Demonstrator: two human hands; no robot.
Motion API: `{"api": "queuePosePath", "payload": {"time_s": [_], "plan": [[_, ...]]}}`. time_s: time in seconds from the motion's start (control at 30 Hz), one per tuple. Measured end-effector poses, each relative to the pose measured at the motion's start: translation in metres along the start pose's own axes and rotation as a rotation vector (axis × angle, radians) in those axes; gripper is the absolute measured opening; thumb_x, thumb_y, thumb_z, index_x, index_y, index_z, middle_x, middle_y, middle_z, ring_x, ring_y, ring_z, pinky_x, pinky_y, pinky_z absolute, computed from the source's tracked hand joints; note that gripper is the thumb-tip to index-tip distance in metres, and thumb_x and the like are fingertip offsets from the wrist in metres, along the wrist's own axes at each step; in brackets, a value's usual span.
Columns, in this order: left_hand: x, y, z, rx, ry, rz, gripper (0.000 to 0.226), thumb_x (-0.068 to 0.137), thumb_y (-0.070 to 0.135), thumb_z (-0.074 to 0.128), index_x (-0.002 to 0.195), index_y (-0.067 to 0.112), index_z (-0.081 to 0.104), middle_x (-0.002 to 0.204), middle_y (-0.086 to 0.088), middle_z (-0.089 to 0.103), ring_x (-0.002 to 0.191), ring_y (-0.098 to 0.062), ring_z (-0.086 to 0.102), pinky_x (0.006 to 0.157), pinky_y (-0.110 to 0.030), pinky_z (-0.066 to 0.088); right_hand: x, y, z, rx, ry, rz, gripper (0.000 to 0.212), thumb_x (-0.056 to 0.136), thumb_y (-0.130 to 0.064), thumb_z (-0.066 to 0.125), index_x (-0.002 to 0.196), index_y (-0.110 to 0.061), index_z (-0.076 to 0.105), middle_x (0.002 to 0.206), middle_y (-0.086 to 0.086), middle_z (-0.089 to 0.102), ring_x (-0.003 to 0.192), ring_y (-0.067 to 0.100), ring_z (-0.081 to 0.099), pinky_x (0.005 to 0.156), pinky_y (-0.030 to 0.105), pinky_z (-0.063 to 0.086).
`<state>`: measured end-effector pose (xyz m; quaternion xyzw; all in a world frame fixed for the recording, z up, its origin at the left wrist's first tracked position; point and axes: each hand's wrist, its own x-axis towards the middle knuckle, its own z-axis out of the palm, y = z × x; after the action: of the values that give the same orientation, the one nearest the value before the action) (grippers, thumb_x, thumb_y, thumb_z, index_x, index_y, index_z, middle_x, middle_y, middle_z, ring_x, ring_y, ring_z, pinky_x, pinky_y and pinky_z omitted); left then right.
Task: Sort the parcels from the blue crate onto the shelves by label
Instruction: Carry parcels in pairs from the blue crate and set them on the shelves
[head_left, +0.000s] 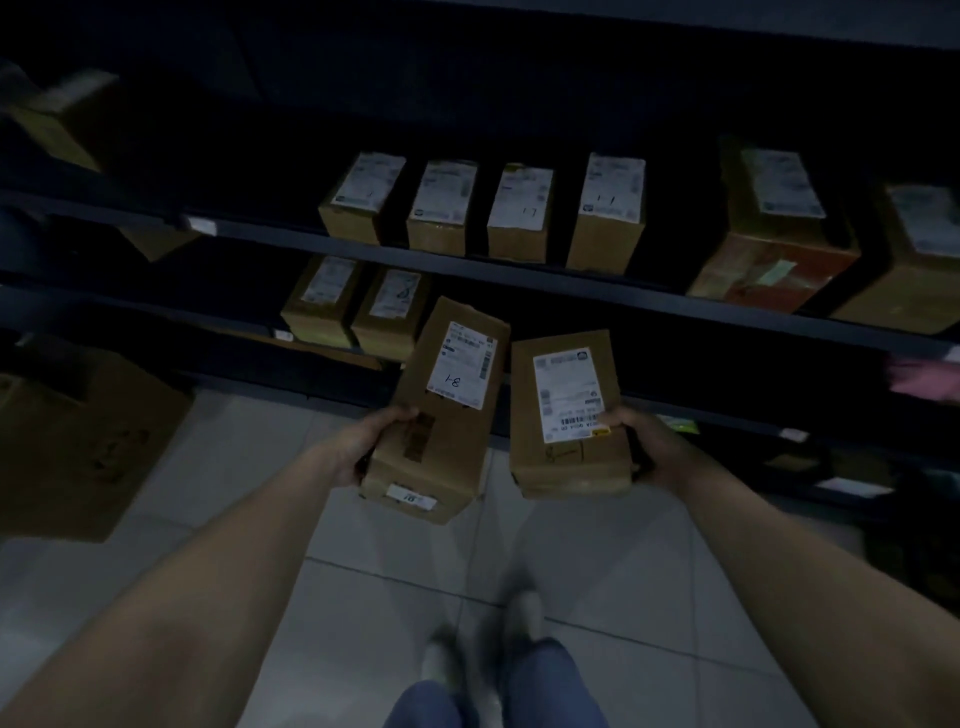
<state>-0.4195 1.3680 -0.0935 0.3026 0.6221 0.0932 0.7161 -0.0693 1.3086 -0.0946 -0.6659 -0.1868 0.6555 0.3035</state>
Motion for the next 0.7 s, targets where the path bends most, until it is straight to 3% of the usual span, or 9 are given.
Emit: {"api": "queuePosePath", "payload": {"time_s": [0.07, 0.17, 0.23, 0.3, 0.4, 0.47, 0.6, 0.7], "plan": [[0.024, 0.017, -0.006, -0.024, -0.046, 0.021, 0.049, 0.074, 0.051, 0.068, 0.113, 0.022, 0.064, 0.105, -0.009, 0.073, 0.094, -0.028, 0.070, 0.070, -0.035, 0.057, 0.022, -0.006, 0.001, 0.003, 0.026, 0.021, 0.044, 0.081, -0.029, 0.066, 0.121, -0.010, 0.065, 0.126, 0.023, 0.061, 0.106, 0.033, 0.059, 0.079, 0.035, 0.043], [0.065, 0.041, -0.010, -0.028, -0.038, 0.025, 0.053, 0.072, 0.049, 0.070, 0.116, 0.020, 0.061, 0.104, -0.010, 0.073, 0.092, -0.029, 0.070, 0.070, -0.038, 0.057, 0.060, -0.020, 0.000, 0.021, 0.054, 0.048, 0.039, 0.076, -0.029, 0.070, 0.112, -0.015, 0.068, 0.107, 0.011, 0.072, 0.099, 0.029, 0.066, 0.070, 0.033, 0.053], [0.097, 0.056, -0.012, -0.016, -0.029, 0.031, 0.055, 0.074, 0.049, 0.070, 0.119, 0.019, 0.061, 0.110, -0.011, 0.071, 0.099, -0.031, 0.067, 0.082, -0.044, 0.055, 0.089, -0.028, -0.002, 0.017, 0.043, 0.049, 0.035, 0.075, -0.030, 0.071, 0.107, -0.018, 0.067, 0.095, 0.006, 0.075, 0.090, 0.026, 0.068, 0.061, 0.031, 0.053], [0.127, 0.067, -0.011, -0.021, -0.035, 0.045, 0.058, 0.074, 0.048, 0.070, 0.122, 0.018, 0.059, 0.114, -0.012, 0.069, 0.103, -0.031, 0.065, 0.089, -0.046, 0.052, 0.118, -0.032, -0.003, 0.008, 0.059, 0.039, 0.034, 0.073, -0.031, 0.072, 0.104, -0.019, 0.066, 0.095, 0.006, 0.073, 0.090, 0.026, 0.067, 0.063, 0.032, 0.051], [0.166, 0.081, -0.007, -0.047, -0.034, 0.077, 0.065, 0.068, 0.047, 0.073, 0.124, 0.017, 0.058, 0.111, -0.010, 0.070, 0.099, -0.028, 0.067, 0.076, -0.037, 0.054, 0.162, -0.039, -0.004, 0.026, 0.096, 0.024, 0.034, 0.074, -0.032, 0.072, 0.104, -0.018, 0.064, 0.102, 0.009, 0.068, 0.094, 0.028, 0.063, 0.068, 0.035, 0.049], [0.193, 0.088, -0.006, -0.058, -0.036, 0.096, 0.066, 0.065, 0.048, 0.075, 0.121, 0.019, 0.058, 0.110, -0.009, 0.071, 0.100, -0.028, 0.066, 0.079, -0.037, 0.053, 0.189, -0.041, -0.004, 0.043, 0.117, 0.013, 0.033, 0.074, -0.032, 0.072, 0.102, -0.017, 0.064, 0.102, 0.010, 0.068, 0.093, 0.029, 0.062, 0.070, 0.036, 0.049], [0.235, 0.098, -0.010, -0.004, -0.037, 0.102, 0.063, 0.053, 0.060, 0.075, 0.105, 0.026, 0.064, 0.090, 0.000, 0.076, 0.089, -0.023, 0.070, 0.067, -0.033, 0.055, 0.236, -0.041, -0.006, 0.068, 0.129, -0.009, 0.033, 0.077, -0.033, 0.070, 0.105, -0.015, 0.065, 0.103, 0.010, 0.068, 0.093, 0.029, 0.062, 0.071, 0.036, 0.048], [0.261, 0.101, -0.016, 0.023, -0.029, 0.113, 0.069, 0.056, 0.064, 0.073, 0.112, 0.025, 0.064, 0.105, -0.004, 0.073, 0.100, -0.028, 0.066, 0.079, -0.040, 0.054, 0.260, -0.039, -0.007, 0.081, 0.117, -0.027, 0.032, 0.079, -0.032, 0.068, 0.106, -0.016, 0.064, 0.104, 0.010, 0.069, 0.098, 0.030, 0.062, 0.077, 0.038, 0.049]]}}
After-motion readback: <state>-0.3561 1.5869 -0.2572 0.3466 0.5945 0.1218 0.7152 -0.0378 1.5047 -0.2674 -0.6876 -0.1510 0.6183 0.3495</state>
